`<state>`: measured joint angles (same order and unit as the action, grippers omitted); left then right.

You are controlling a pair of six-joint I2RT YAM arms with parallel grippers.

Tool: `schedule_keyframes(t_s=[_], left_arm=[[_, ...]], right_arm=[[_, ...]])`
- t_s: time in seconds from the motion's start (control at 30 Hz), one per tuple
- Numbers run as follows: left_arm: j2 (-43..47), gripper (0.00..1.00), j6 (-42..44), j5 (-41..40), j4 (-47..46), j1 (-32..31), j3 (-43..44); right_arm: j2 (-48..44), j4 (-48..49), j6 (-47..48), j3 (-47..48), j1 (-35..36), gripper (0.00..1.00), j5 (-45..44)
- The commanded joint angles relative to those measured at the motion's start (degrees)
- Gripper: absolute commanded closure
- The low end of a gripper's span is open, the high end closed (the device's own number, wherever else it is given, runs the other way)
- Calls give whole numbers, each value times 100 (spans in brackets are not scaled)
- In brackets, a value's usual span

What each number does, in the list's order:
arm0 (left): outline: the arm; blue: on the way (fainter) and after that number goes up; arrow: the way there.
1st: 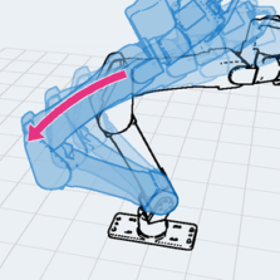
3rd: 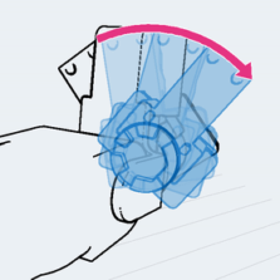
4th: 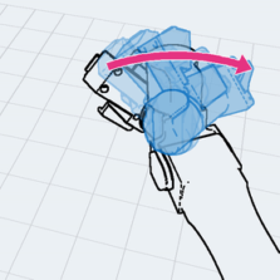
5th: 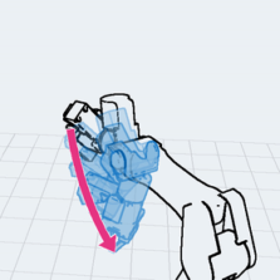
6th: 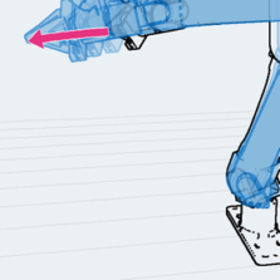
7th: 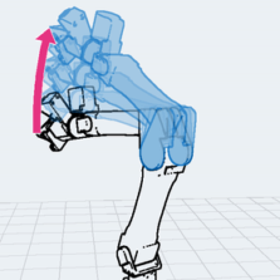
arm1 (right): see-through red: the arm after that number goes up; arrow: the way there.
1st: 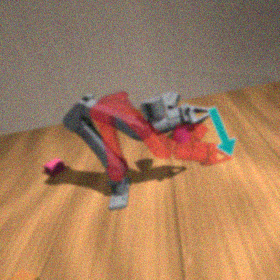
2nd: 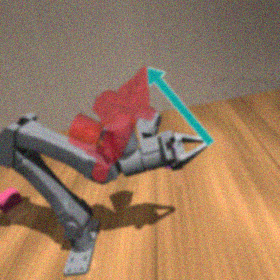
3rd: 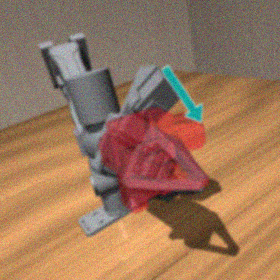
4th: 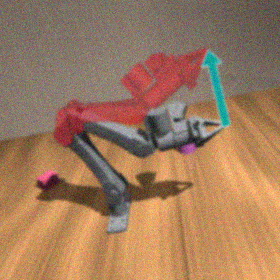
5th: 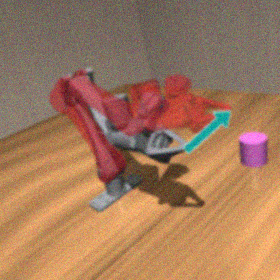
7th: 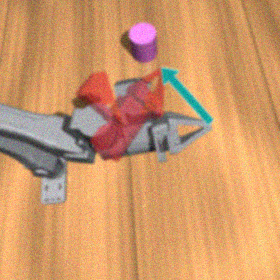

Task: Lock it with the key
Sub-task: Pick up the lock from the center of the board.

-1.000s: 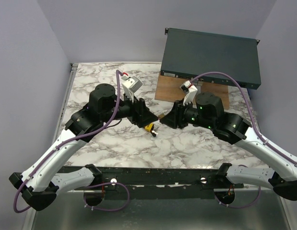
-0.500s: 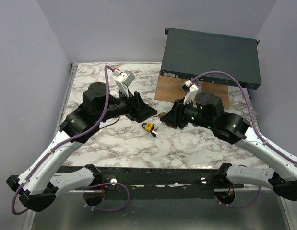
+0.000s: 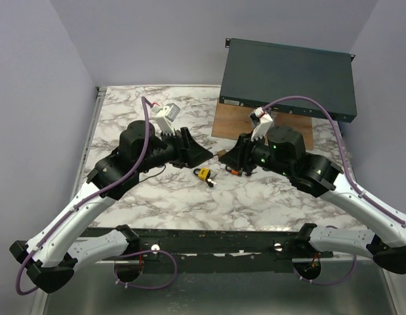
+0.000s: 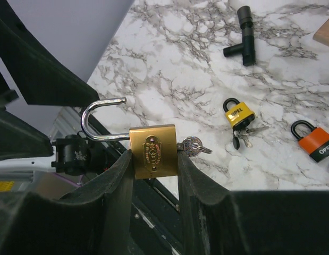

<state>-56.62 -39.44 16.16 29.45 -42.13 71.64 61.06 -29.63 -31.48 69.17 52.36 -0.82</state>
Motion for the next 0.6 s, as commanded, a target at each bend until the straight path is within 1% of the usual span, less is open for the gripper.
schedule_keyframes(t_s=[0.0, 0.17, 0.3, 0.4, 0.57], left_arm=[[450, 41, -1737, -442, -780, -23, -649], [598, 42, -2711, -474, -1575, -6, -1147], [623, 42, -3221, -578, -1972, 11, -1341], [576, 45, -3419, -608, -2128, 38, -1368], [453, 50, -3408, -763, -2040, 47, -1314]], right_arm=[[-159, 462, 19, 39, -23, 99, -501], [-264, 840, 90, -168, 61, 99, -801], [-190, 1024, 183, -222, 130, 99, -904], [-116, 1057, 216, -219, 215, 99, -987], [-57, 1073, 272, -156, 358, 99, -1151]])
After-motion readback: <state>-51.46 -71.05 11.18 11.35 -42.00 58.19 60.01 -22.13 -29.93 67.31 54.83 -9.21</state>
